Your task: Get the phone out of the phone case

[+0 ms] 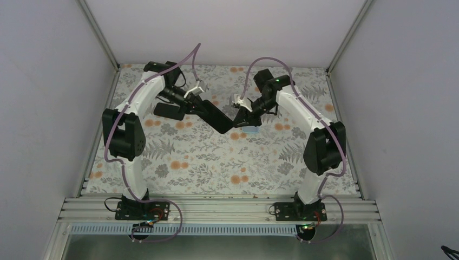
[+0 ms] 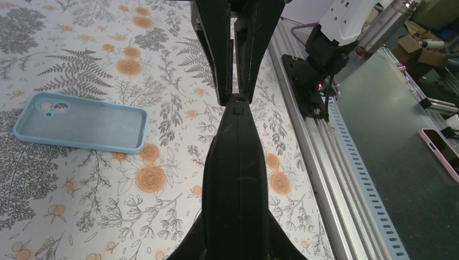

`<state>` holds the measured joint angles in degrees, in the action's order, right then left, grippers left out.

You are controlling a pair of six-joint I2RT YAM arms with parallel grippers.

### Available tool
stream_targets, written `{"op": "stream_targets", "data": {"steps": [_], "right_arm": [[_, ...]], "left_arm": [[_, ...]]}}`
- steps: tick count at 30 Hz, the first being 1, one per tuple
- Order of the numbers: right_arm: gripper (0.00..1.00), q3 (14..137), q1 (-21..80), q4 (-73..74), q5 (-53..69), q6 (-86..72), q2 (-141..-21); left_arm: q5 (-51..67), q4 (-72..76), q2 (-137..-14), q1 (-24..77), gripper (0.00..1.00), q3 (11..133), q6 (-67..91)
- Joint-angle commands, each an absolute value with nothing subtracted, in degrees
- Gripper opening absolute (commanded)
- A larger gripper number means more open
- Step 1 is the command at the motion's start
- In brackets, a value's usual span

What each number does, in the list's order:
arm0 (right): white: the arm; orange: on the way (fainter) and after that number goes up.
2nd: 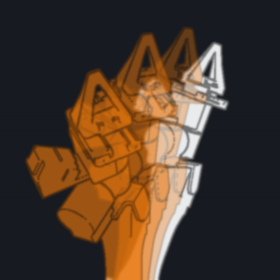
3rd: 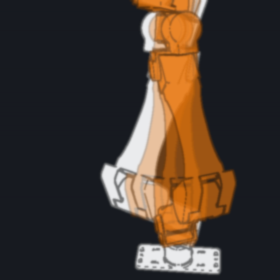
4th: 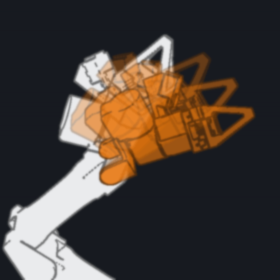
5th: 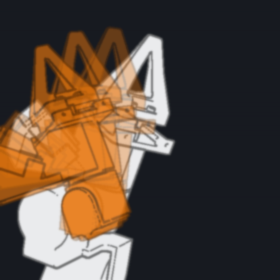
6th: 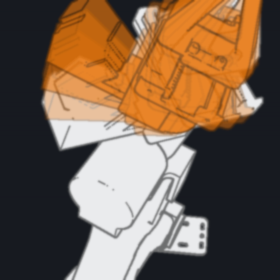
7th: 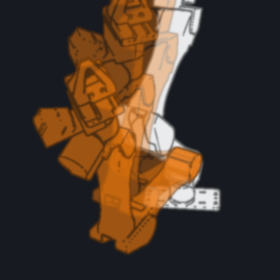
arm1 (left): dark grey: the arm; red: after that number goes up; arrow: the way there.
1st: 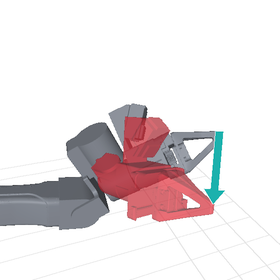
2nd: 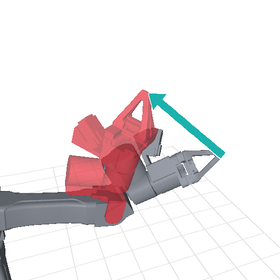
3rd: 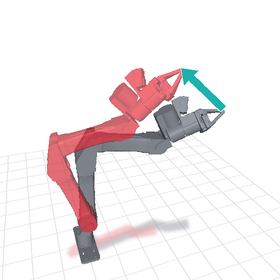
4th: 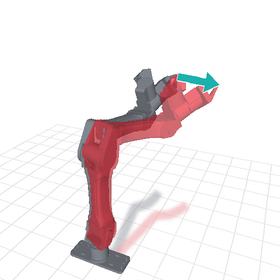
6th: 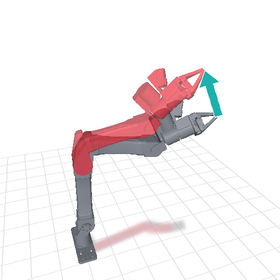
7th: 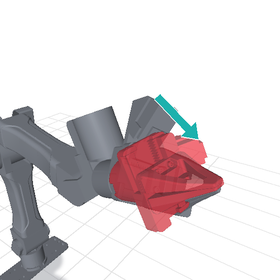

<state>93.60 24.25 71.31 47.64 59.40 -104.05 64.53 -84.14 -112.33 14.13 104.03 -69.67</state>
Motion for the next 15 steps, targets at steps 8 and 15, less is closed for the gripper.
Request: {"op": "stream_targets", "data": {"steps": [8,15], "right_arm": [[0.03,91.9,32.5,73.9,44.7,66.2,-98.7],[0.03,92.0,32.0,73.8,40.5,68.5,-99.5]], "left_arm": [[65.8,-77.9,-111.3,14.3,0.02,103.8,-73.2],[66.2,-77.9,-109.6,15.5,0.02,101.7,-74.9]]}}
